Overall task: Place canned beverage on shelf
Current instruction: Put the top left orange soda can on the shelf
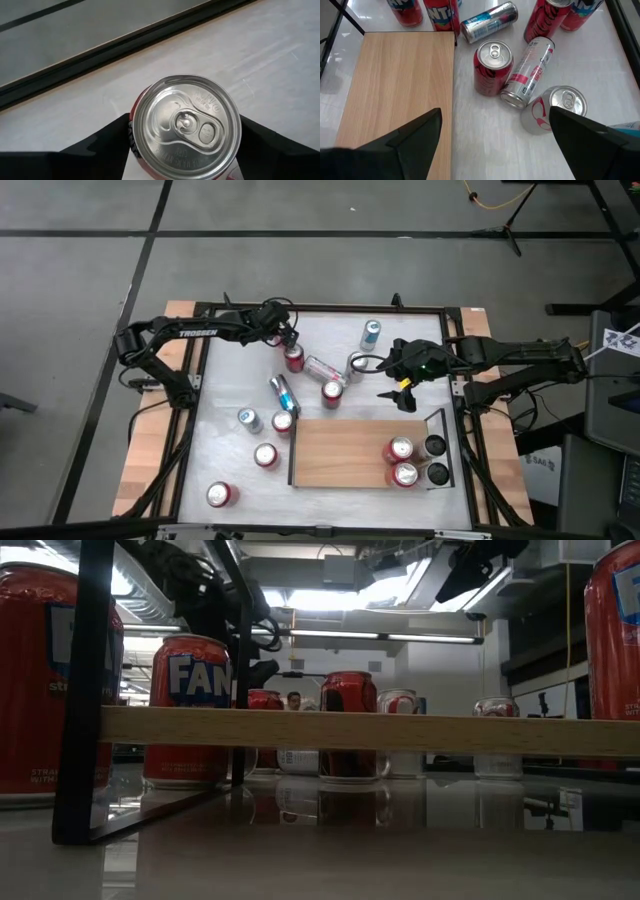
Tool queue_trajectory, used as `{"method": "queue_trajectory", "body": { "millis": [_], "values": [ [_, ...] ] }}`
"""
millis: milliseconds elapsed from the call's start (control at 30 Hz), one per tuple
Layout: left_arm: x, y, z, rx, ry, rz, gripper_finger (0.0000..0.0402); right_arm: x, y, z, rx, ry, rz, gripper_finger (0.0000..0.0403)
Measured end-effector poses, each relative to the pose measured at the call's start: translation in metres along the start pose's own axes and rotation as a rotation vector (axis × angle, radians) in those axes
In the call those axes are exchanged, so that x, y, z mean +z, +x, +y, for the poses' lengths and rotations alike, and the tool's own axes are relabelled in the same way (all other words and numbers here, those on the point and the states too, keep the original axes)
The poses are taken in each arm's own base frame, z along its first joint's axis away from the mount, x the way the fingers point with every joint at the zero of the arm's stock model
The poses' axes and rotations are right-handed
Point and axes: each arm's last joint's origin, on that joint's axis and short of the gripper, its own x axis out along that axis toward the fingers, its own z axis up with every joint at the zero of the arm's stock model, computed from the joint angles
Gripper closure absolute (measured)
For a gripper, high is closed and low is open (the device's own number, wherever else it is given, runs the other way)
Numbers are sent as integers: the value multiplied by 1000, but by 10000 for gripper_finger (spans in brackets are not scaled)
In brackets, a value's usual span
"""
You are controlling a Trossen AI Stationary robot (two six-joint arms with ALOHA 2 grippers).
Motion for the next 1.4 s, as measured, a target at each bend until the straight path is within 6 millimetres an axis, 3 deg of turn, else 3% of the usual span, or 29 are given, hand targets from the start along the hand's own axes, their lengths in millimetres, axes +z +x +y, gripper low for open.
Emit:
{"method": "queue_trajectory", "body": {
  "millis": [133, 333, 567, 733, 900, 1200, 1400],
  "values": [
    [10, -7, -1, -10, 10, -28, 127, 0, 0, 0, 0, 0, 0, 42],
    [50, -34, -10, -49, 62, -134, 127, 0, 0, 0, 0, 0, 0, 42],
    [102, -90, -30, -141, 140, -292, 126, 0, 0, 0, 0, 0, 0, 42],
    [118, -133, -52, -281, 191, -377, 126, 0, 0, 0, 0, 0, 0, 42],
    [108, -168, -82, -465, 235, -394, 125, 0, 0, 0, 0, 0, 0, 42],
    [56, -209, -131, -669, 312, -324, 124, 0, 0, 0, 0, 0, 4, 42],
    [20, -223, -161, -762, 393, -262, 124, 1, -2, 0, 0, 0, -2, 42]
  ]
}}
